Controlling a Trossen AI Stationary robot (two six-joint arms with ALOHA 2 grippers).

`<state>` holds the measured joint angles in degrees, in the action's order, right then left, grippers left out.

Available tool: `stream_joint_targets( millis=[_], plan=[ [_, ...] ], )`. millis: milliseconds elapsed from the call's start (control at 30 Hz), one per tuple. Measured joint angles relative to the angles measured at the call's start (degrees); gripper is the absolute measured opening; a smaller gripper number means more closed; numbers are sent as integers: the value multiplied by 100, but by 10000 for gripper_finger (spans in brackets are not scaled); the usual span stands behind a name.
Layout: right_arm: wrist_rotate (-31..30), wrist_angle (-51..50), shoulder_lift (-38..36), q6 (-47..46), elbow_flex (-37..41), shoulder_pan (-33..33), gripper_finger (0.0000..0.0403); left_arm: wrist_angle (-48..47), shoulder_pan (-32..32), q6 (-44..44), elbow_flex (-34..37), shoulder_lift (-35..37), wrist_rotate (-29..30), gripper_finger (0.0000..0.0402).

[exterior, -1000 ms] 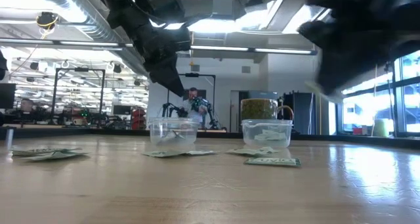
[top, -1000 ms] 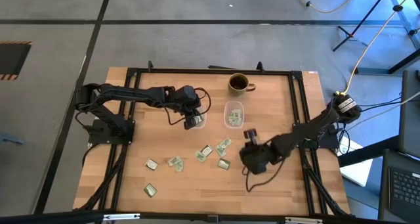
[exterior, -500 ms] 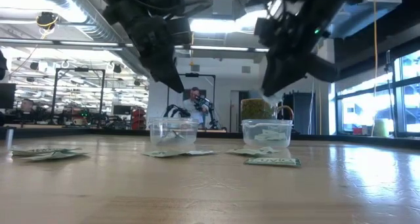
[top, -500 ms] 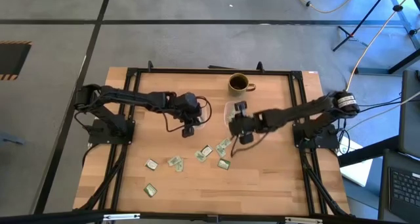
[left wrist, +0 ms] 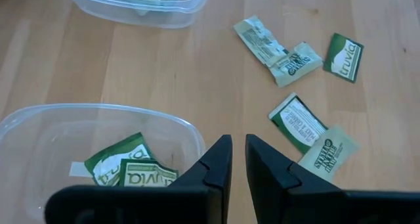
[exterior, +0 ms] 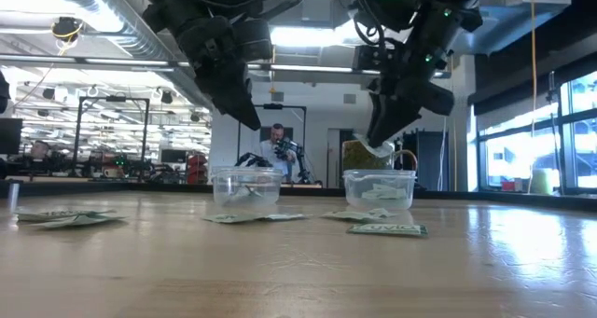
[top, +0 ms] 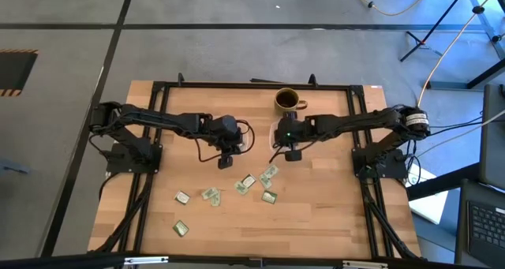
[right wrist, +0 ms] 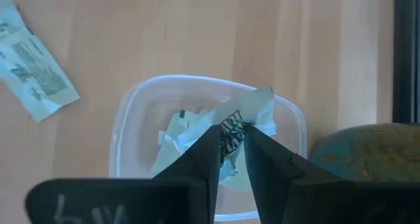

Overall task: Pick and place items into bin
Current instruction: Put the stevia packet into the right transparent bin, then put the truvia packet into the left transparent bin

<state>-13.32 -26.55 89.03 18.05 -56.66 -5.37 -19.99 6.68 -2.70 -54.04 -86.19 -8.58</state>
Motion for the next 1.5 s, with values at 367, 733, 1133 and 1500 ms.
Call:
stream_joint_targets(
  millis=[367, 733, 1133, 1500],
  plan=[
    [296, 18, 308, 4, -7, -143, 74, 0, 0, -11, 0, 0, 9, 38],
    [244, 47, 588, 17, -7, -181, 104, 9, -107, 2, 0, 0, 11, 43],
    [-429, -20, 216, -59, -7, -12, 196, 7, -114, 49, 0, 0, 11, 43],
    [-201, -295, 31, -277, -7, 498, 197, 677, -627, 1200, 0, 0, -542, 53]
  ],
)
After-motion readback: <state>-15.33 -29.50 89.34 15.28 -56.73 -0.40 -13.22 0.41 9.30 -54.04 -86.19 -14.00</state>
